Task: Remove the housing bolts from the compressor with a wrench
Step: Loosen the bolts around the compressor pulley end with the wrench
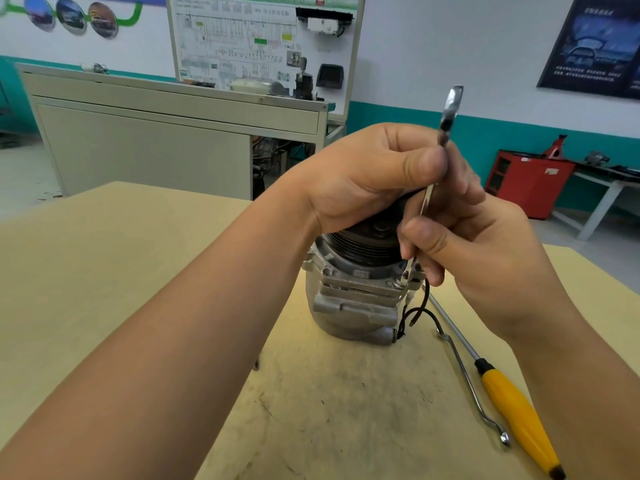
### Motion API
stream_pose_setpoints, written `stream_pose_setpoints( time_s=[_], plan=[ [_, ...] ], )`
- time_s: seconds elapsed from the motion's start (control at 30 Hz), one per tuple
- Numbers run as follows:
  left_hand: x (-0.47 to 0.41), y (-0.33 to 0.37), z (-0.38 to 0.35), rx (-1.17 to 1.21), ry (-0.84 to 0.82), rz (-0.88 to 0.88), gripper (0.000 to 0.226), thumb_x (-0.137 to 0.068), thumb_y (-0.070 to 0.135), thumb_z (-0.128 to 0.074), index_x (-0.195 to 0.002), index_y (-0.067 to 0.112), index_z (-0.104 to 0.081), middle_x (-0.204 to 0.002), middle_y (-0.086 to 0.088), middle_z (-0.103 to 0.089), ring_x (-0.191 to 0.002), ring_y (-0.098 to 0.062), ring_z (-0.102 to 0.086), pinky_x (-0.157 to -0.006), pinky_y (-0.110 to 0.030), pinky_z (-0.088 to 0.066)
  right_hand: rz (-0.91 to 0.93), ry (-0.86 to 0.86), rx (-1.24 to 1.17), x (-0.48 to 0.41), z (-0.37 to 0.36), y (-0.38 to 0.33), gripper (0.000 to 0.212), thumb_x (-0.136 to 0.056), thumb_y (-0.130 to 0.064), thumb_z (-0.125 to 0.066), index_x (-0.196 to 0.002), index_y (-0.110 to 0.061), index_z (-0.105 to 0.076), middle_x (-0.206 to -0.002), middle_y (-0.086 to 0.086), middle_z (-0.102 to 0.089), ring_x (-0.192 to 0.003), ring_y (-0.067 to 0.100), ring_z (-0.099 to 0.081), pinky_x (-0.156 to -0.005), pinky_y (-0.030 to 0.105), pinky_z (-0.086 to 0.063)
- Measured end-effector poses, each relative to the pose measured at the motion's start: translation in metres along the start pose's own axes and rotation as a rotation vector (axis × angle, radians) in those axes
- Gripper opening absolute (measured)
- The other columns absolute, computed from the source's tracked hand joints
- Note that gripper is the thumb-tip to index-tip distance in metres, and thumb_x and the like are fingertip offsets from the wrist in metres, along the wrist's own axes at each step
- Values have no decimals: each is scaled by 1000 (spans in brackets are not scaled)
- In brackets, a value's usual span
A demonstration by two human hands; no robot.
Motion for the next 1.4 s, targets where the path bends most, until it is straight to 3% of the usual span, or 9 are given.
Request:
stream_pose_setpoints(
  time_s=[0.17,0.27,0.33,0.47,0.73,0.87,1.1,1.23,1.4],
  plan=[
    [3,-4,-12,-25,-39,53,23,-68,48,-73,-78,27,-76,-98,-61,-35,-107,-76,-30,-94,-81,-21,38,-40,-45,0,-2,-2,21,-78,-32,-57,-79,-12,-62,-62,2,-56,-44,7,-43,-48,19,-40],
    [1,-5,-12,-19,-98,37,21,-72,43,-72,-83,26,-77,-81,-55,-42,-97,-70,-44,-90,-75,-35,74,-62,-27,1,-1,-6,20,-78,-31,-55,-83,-13,-62,-64,5,-57,-44,9,-46,-48,20,-42],
    [3,-2,-16,39,-146,9,22,-75,35,-70,-91,21,-76,-69,-45,-46,-68,-41,-63,-70,-50,-56,99,-84,19,1,0,-8,19,-80,-30,-53,-86,-13,-62,-67,6,-60,-44,10,-50,-49,21,-45],
    [2,2,-20,16,-177,-10,21,-76,32,-70,-93,22,-77,-87,-48,-49,-48,-20,-49,-51,-26,-50,79,-143,92,3,3,-12,17,-82,-29,-52,-89,-17,-62,-78,2,-70,-50,13,-61,-52,22,-50],
    [-1,1,-12,20,-45,-5,17,-70,28,-73,-86,25,-78,-107,-29,-55,-58,-29,-47,-52,-31,-43,96,-201,497,6,4,-23,12,-89,-23,-51,-93,-29,-60,-86,-23,-69,-63,1,-67,-60,16,-53],
    [-1,2,-21,12,-149,-6,24,-79,7,-68,-101,15,-73,-113,-55,-40,-59,-57,-45,-55,-40,-50,38,-211,352,5,4,-17,12,-89,-16,-54,-96,-25,-53,-91,-15,-71,-63,9,-69,-59,21,-54],
    [-2,-3,-18,34,-100,28,28,-89,5,-47,-109,8,-67,-90,-36,-58,-46,-30,-57,-41,-28,-47,61,-135,195,0,6,-12,12,-86,-11,-45,-91,-17,-55,-83,1,-72,-56,18,-67,-55,27,-54],
    [-3,-2,-14,-72,-53,17,41,-96,2,-38,-136,11,-40,-122,-48,-44,-57,-23,-61,-43,-36,-40,105,-78,191,-1,11,-16,12,-88,-12,-46,-91,-18,-55,-79,0,-71,-53,18,-66,-52,25,-52],
    [-2,-3,-9,-62,17,28,48,-93,0,-39,-138,14,-30,-112,-34,-55,-52,-15,-57,-47,-27,-44,133,-58,169,1,13,-20,14,-88,-11,-47,-99,-13,-55,-81,4,-70,-50,18,-64,-50,24,-50]
  ],
)
Point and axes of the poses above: each hand's wrist, its own x-axis away from the middle knuckle, its own z-axis out of the back of the hand, y = z × x, the point moved 9 cm from there along -x, towards the middle knuckle
